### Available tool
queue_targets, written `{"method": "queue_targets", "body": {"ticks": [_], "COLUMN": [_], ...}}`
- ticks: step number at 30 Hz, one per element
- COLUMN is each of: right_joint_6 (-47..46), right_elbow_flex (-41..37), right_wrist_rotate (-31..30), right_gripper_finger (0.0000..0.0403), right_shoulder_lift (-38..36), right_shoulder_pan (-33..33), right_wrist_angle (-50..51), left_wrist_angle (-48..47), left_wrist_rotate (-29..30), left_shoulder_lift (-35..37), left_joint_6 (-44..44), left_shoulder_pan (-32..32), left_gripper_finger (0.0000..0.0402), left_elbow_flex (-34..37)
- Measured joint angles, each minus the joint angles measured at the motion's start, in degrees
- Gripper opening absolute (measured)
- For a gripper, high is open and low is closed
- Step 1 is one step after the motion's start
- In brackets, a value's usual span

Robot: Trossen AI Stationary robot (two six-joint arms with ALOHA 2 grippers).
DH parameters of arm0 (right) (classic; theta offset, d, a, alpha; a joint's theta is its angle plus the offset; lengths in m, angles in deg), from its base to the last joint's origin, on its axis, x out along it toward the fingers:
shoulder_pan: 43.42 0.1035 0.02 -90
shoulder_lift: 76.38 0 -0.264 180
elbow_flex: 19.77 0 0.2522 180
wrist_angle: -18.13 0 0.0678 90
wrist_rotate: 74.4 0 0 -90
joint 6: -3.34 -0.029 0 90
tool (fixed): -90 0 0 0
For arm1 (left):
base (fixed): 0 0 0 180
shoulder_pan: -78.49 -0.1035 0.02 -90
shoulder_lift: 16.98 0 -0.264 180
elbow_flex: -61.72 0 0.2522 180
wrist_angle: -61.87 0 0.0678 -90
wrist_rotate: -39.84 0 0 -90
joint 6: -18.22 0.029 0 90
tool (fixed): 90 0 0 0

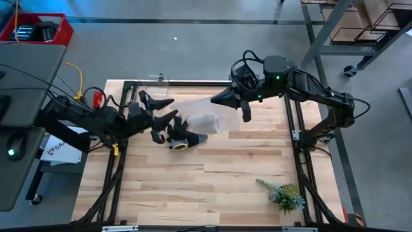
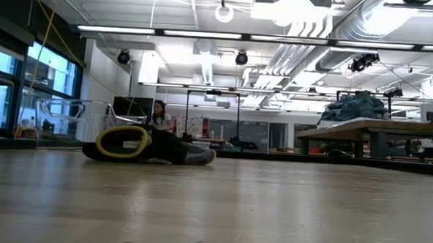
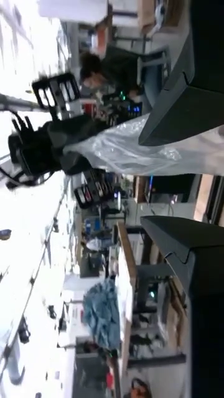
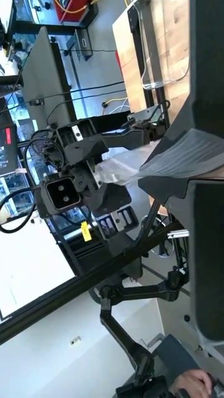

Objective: Roll bandage
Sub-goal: Close the transparent zip bag

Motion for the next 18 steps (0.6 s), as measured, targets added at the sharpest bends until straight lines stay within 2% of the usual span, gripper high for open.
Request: {"method": "queue_targets", "body": {"ticks": [10,18], "right_joint_6": [0.00,0.00], "right_elbow_flex": [0.00,0.00], "right_wrist_rotate": [0.76,0.86], "right_gripper_finger": [0.0000,0.0000], "right_shoulder_lift": [0.02,0.02], "right_shoulder_pan": [0.00,0.00], "right_wrist_angle": [-0.01,-0.01], "left_wrist_angle": [0.65,3.68], "left_wrist_rotate": [-4.15,-4.36], "left_shoulder_lift": [-2.76,-2.83], "left_joint_6": [-0.87,1.27], "left_shoulder_pan": [-1.58,-1.90], "left_gripper_finger": [0.0191,0.0191], "left_elbow_flex": [0.00,-0.02]}}
